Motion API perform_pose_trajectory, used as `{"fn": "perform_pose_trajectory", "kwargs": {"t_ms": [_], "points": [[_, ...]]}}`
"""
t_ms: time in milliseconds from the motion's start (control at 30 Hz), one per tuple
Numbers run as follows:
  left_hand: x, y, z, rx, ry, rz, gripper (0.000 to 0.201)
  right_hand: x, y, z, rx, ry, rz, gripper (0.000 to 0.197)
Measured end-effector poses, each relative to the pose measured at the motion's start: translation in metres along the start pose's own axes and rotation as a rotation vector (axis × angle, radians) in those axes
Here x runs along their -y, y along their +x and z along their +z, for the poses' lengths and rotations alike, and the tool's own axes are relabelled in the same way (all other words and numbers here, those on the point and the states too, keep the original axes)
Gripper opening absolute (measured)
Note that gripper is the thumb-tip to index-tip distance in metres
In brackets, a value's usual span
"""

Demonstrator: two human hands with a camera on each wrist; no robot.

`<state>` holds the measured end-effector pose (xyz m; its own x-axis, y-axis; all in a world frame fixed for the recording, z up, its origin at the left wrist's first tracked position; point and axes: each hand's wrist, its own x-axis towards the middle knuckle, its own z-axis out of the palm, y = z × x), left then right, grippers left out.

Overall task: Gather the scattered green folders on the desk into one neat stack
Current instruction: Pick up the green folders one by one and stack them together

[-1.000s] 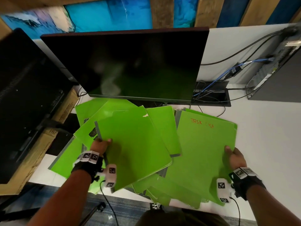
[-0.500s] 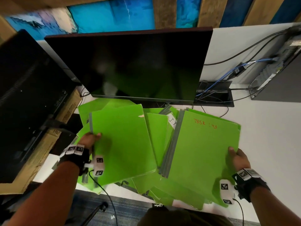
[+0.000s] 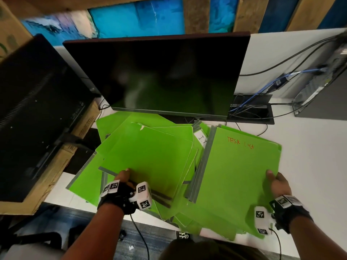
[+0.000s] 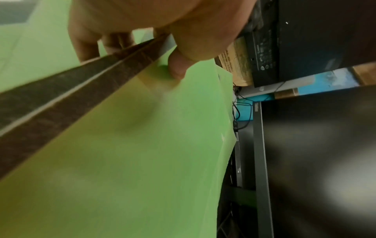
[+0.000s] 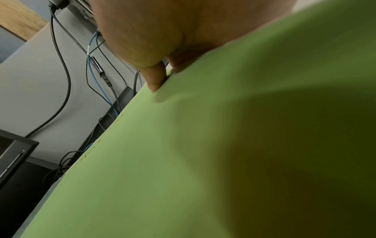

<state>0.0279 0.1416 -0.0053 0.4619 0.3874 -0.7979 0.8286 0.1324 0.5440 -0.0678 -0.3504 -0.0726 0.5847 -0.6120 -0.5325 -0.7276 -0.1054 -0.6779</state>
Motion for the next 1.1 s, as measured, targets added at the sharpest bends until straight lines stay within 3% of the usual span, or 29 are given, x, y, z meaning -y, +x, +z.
{"fn": "perform_pose_trajectory", "kwargs": {"t_ms": [100, 167, 267, 367, 433, 467, 500, 533, 600, 633, 733, 867, 967, 1100], "points": [[-0.005, -0.007, 0.007, -0.216, 0.054, 0.036, 0.061, 0.002, -0.001, -0.001, 0.003, -0.008, 0.010, 0.044], [-0.009, -0.008, 0.011, -0.382, 0.030, 0.164, 0.064, 0.004, -0.002, -0.002, 0.012, 0.000, 0.011, 0.044], [-0.015, -0.013, 0.019, -0.463, -0.154, 0.279, 0.056, 0.005, -0.003, -0.003, 0.014, 0.004, 0.022, 0.044], [-0.016, -0.016, 0.011, -0.512, -0.269, 0.272, 0.050, 0.006, -0.005, -0.002, 0.009, 0.006, 0.034, 0.045], [-0.024, -0.024, 0.001, -0.352, -0.252, 0.260, 0.058, 0.005, -0.005, -0.002, 0.009, 0.014, 0.036, 0.045], [-0.027, -0.022, -0.004, -0.316, -0.066, 0.227, 0.059, 0.005, -0.005, -0.001, 0.010, 0.019, 0.038, 0.046], [-0.029, -0.017, -0.012, -0.287, -0.058, 0.232, 0.057, 0.004, -0.004, -0.001, 0.008, 0.024, 0.037, 0.045], [-0.028, -0.020, -0.021, -0.236, -0.218, 0.297, 0.050, 0.003, -0.004, -0.001, 0.006, 0.029, 0.036, 0.045], [-0.030, -0.028, -0.029, -0.211, -0.251, 0.491, 0.018, 0.004, -0.005, 0.000, 0.006, 0.049, 0.036, 0.044], [-0.034, -0.032, -0.036, -0.142, -0.351, 0.548, 0.013, 0.004, -0.006, 0.000, 0.005, 0.056, 0.039, 0.044], [-0.049, -0.050, -0.062, -0.012, -0.288, 0.642, 0.028, 0.005, -0.009, 0.000, -0.010, 0.081, 0.045, 0.043], [-0.078, -0.072, -0.084, 0.154, -0.176, 0.788, 0.031, 0.006, -0.009, 0.000, -0.004, 0.103, 0.046, 0.042], [-0.101, -0.101, -0.054, 0.336, -0.124, 0.847, 0.042, 0.005, -0.007, 0.002, 0.000, 0.120, 0.043, 0.041], [-0.113, -0.134, 0.041, 0.586, -0.025, 0.895, 0.052, 0.005, -0.007, 0.002, 0.012, 0.122, 0.044, 0.040]]}}
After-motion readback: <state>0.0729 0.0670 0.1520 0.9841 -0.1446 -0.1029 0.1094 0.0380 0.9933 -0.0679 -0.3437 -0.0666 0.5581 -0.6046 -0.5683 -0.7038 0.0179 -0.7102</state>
